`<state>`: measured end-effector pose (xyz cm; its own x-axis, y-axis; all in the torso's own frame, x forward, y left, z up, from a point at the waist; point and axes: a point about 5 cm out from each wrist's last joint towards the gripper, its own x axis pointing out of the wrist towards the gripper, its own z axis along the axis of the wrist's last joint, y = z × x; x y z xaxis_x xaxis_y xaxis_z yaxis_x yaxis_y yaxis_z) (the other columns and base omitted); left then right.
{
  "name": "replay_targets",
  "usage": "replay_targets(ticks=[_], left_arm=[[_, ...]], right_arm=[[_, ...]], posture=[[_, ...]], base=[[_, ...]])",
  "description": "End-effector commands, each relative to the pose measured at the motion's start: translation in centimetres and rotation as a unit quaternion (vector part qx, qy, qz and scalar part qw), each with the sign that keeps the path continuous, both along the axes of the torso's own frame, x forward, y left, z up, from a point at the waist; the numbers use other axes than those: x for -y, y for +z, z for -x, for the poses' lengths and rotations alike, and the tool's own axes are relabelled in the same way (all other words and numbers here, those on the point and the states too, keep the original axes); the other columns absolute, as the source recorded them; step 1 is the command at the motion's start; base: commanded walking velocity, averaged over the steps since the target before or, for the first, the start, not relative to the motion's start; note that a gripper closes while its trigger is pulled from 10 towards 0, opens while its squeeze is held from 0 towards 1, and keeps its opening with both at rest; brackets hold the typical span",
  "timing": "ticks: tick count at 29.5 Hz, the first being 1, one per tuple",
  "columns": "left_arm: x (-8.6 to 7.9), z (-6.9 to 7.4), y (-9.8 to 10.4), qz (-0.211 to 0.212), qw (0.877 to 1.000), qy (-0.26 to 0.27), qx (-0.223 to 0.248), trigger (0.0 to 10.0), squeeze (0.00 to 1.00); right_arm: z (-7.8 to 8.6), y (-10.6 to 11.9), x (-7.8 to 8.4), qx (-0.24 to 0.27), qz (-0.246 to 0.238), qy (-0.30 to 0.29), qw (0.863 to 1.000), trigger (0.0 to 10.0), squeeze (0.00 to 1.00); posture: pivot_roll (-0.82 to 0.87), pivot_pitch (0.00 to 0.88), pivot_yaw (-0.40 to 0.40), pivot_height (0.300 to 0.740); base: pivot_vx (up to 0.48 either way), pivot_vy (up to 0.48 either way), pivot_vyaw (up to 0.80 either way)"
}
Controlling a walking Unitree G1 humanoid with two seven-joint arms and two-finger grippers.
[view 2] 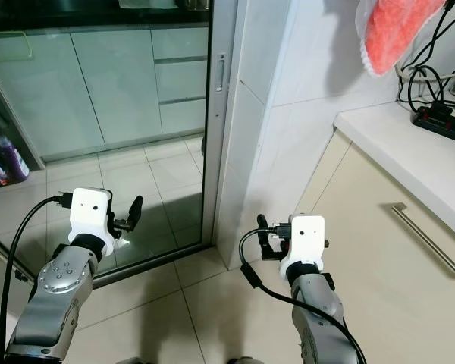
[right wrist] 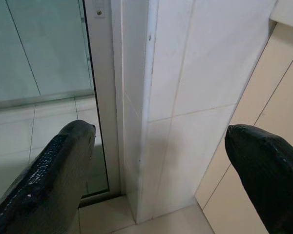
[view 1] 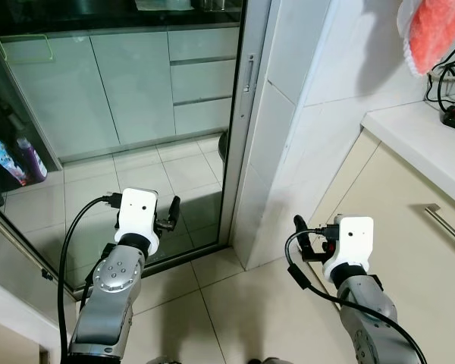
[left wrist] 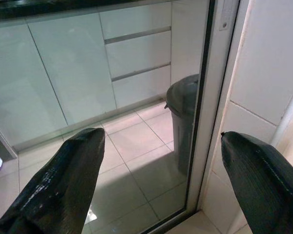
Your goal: Kitchen organization
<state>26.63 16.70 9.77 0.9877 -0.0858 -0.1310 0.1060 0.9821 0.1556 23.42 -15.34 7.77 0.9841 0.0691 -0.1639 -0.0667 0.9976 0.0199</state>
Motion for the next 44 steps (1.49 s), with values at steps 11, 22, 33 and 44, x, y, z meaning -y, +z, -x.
replay_targets(ticks=[11,22,33,44], left_arm=[[0.2,-1.1,2.3,-0.001,0.999,-0.012,0.045,10.0,0.0],[2.2,-1.1,3.8,0.029,0.994,-0.083,0.063,10.0,0.0],[2.5,-1.1,4.0,0.037,0.994,-0.08,0.068,10.0,0.0],[2.7,-1.5,6.0,0.046,0.987,-0.088,0.124,10.0,0.0]], right_arm=[[-1.2,4.7,1.4,0.122,0.017,-0.048,0.991,10.0,0.0],[-0.8,5.2,2.6,0.116,0.048,-0.094,0.988,10.0,0.0],[-0.6,5.0,3.3,0.108,0.056,-0.116,0.986,10.0,0.0],[-0.7,5.9,3.6,0.12,0.064,-0.131,0.982,10.0,0.0]], posture=[[0.02,0.005,-0.056,0.74],[0.0,0.0,-0.056,0.74],[-0.01,0.0,-0.058,0.74],[-0.02,0.0,-0.055,0.74]], base=[[0.0,0.0,-0.48],[0.0,0.0,-0.8],[0.0,0.0,-0.8],[0.0,0.0,-0.8]])
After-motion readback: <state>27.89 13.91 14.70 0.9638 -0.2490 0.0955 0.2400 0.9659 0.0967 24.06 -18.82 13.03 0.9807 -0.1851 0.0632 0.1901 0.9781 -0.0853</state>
